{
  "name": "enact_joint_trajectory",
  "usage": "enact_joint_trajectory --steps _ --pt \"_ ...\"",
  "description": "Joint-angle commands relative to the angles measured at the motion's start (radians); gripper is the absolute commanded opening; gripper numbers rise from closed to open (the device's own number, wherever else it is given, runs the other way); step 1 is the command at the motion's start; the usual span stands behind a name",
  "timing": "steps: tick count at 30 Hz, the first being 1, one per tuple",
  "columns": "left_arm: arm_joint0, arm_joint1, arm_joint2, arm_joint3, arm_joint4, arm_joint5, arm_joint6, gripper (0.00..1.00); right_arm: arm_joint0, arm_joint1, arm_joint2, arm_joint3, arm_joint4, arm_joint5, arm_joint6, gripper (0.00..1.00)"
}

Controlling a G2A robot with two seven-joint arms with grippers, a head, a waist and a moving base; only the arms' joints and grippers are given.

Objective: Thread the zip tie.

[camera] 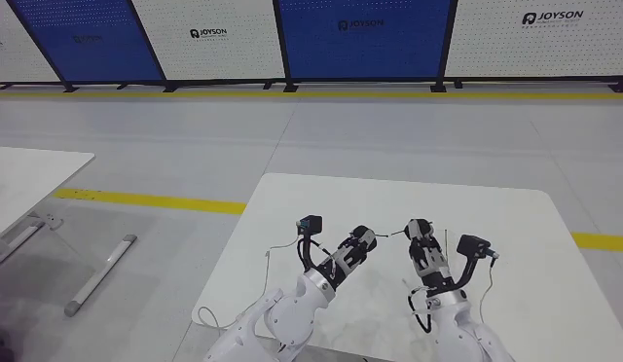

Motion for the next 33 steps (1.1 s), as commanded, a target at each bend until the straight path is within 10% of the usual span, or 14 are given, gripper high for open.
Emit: enact_joint_trajectory --steps 1,33 --pt "0.0 0.0 0.0 0.0 0.0 0.0 0.0 0.0 -0.003 0.0 0.002 -0.003 -0.005 -0.002 0.004 0.0" --pt "0.003 -0.005 -0.014 0.001 -0.091 -0.041 -0.004 0.0 0.008 -0.019 -0.007 0.017 0.031 -0.008 0.022 0.0"
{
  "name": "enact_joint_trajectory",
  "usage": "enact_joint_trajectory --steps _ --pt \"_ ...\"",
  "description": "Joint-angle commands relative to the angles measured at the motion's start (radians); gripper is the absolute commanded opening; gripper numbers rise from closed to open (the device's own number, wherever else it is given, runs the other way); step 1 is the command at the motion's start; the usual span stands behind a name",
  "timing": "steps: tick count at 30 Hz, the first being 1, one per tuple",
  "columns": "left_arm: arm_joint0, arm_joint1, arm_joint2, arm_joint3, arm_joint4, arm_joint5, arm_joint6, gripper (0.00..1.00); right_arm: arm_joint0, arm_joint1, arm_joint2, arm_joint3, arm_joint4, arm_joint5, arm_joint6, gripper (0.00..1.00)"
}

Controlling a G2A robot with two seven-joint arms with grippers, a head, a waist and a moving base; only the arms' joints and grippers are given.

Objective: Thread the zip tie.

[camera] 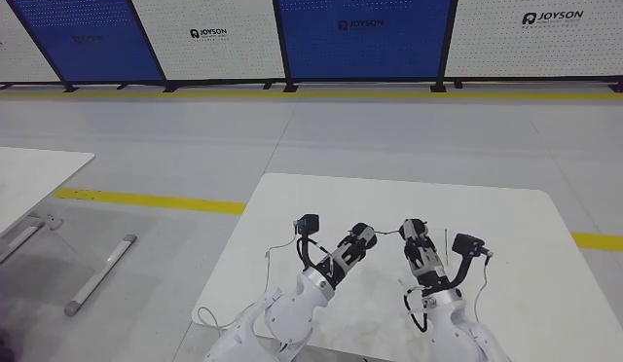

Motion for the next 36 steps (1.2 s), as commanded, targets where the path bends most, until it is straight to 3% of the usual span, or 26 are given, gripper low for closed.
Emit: enact_joint_trajectory --steps 1,5,30,31,36 --pt "-0.001 0.0 -0.003 0.001 -0.018 -0.004 -0.023 0.0 -0.002 -0.001 0.0 0.0 0.006 -0.005 0.001 0.0" --pt "-0.001 0.0 -0.002 -0.001 -0.015 -0.006 -0.04 0.0 -0.008 -0.003 0.0 -0.004 0.014 -0.029 -0.016 0.0" --pt "-0.003 -0.006 0.011 0.003 0.038 0.025 -0.021 0.0 -0.015 -0.01 0.0 0.015 -0.006 -0.034 -0.011 0.0" --pt "-0.005 -0.007 0.012 0.005 0.039 0.027 -0.023 0.0 -0.015 -0.01 0.001 0.015 -0.005 -0.036 -0.009 0.04" --pt "-0.007 -0.008 0.013 0.006 0.04 0.032 -0.024 0.0 -0.016 -0.011 0.004 0.017 -0.006 -0.036 -0.008 0.06"
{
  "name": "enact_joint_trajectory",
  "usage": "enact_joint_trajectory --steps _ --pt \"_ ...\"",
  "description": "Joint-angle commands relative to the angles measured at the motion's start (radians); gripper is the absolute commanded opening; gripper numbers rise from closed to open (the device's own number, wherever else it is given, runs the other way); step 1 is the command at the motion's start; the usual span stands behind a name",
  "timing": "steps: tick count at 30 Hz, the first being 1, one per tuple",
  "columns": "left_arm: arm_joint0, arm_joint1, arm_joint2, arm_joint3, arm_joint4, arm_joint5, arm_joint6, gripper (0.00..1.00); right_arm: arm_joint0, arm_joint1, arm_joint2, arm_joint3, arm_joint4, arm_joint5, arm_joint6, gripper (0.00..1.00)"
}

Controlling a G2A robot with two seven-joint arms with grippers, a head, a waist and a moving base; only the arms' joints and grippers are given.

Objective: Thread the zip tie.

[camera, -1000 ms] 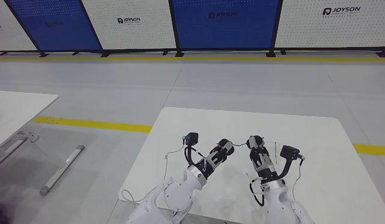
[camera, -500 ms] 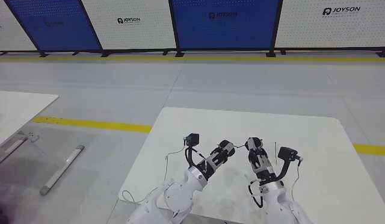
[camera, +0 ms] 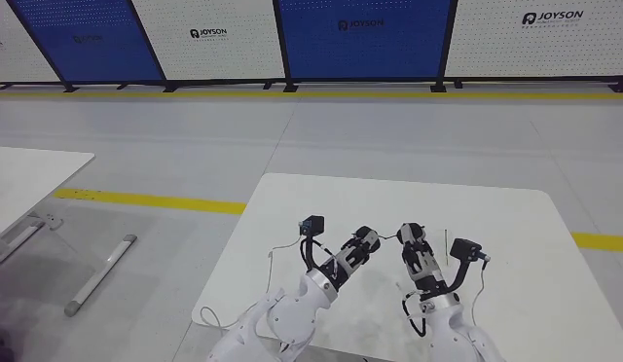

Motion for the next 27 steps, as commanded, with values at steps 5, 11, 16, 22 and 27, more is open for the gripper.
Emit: enact_joint_trajectory --steps 5,11,16,22,27 --pt "0.0 -0.001 -0.004 0.003 -0.002 0.001 0.0 0.0 0.0 -0.001 0.002 0.003 -0.001 0.002 0.004 0.14" --pt "0.0 -0.003 -0.006 0.004 -0.005 0.001 0.001 0.0 0.001 -0.003 0.003 0.005 -0.007 0.006 0.006 0.16" --pt "-0.002 -0.004 -0.006 0.006 -0.007 0.001 0.0 0.0 0.003 -0.004 0.004 0.007 -0.013 0.009 0.014 0.25" --pt "-0.005 -0.008 -0.005 0.005 0.005 0.016 0.03 0.0 -0.002 -0.003 0.005 0.006 -0.04 0.007 0.015 0.34" --pt "-0.011 -0.011 -0.006 0.009 0.0 0.021 0.047 0.0 -0.01 -0.002 0.007 0.006 -0.052 -0.002 0.015 0.15"
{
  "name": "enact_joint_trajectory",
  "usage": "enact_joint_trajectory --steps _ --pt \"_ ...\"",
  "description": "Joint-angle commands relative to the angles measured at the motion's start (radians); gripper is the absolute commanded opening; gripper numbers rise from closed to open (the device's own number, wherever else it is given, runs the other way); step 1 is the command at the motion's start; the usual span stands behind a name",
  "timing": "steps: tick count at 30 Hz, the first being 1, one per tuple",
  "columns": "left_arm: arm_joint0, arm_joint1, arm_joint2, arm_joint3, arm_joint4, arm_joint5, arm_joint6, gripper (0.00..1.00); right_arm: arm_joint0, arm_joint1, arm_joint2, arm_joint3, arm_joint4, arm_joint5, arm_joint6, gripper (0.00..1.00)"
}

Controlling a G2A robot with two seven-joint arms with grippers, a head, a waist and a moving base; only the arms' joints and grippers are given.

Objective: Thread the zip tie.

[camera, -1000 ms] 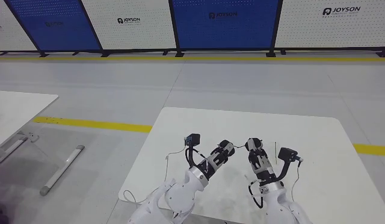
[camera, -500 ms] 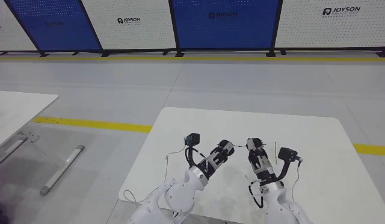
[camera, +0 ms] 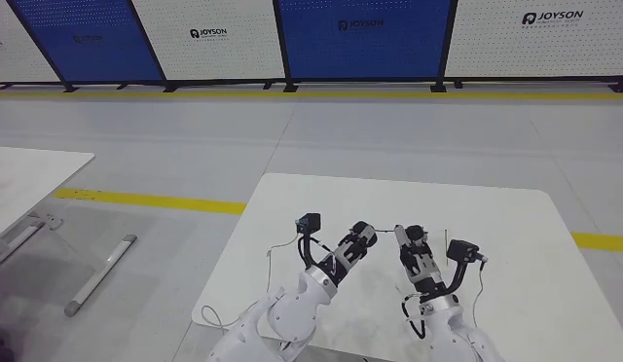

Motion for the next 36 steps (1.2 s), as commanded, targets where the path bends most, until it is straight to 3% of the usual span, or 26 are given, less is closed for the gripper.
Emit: enact_joint_trajectory --steps 1,3,10,18,30,31,32,36 --pt "-0.002 -0.001 0.001 0.004 0.01 0.004 0.007 0.0 -0.002 0.0 0.001 0.0 -0.008 -0.003 0.001 0.07" --pt "-0.004 -0.002 0.004 0.006 0.009 0.005 0.008 0.0 -0.004 0.001 0.004 -0.002 -0.015 -0.004 -0.003 0.0" --pt "-0.005 -0.005 0.009 0.008 0.028 0.003 0.011 0.0 -0.005 0.0 0.007 -0.005 -0.019 -0.008 -0.007 0.0" --pt "0.004 -0.002 0.01 0.001 0.053 -0.039 -0.028 0.0 0.003 -0.001 0.002 0.003 -0.006 -0.031 0.021 0.0" --pt "0.009 -0.002 0.002 -0.007 0.068 -0.016 -0.035 0.0 0.0 0.001 0.007 -0.006 -0.023 -0.033 0.043 0.0" --pt "0.009 -0.002 0.003 -0.007 0.068 -0.015 -0.033 0.13 -0.002 0.001 0.008 -0.008 -0.03 -0.03 0.041 0.0" --pt "0.009 -0.003 0.003 -0.007 0.069 -0.015 -0.031 0.2 -0.003 0.001 0.008 -0.01 -0.035 -0.026 0.038 0.0" --pt "0.009 -0.004 0.003 -0.009 0.079 -0.011 -0.023 0.27 -0.007 0.001 0.007 -0.016 -0.044 -0.02 0.033 0.0"
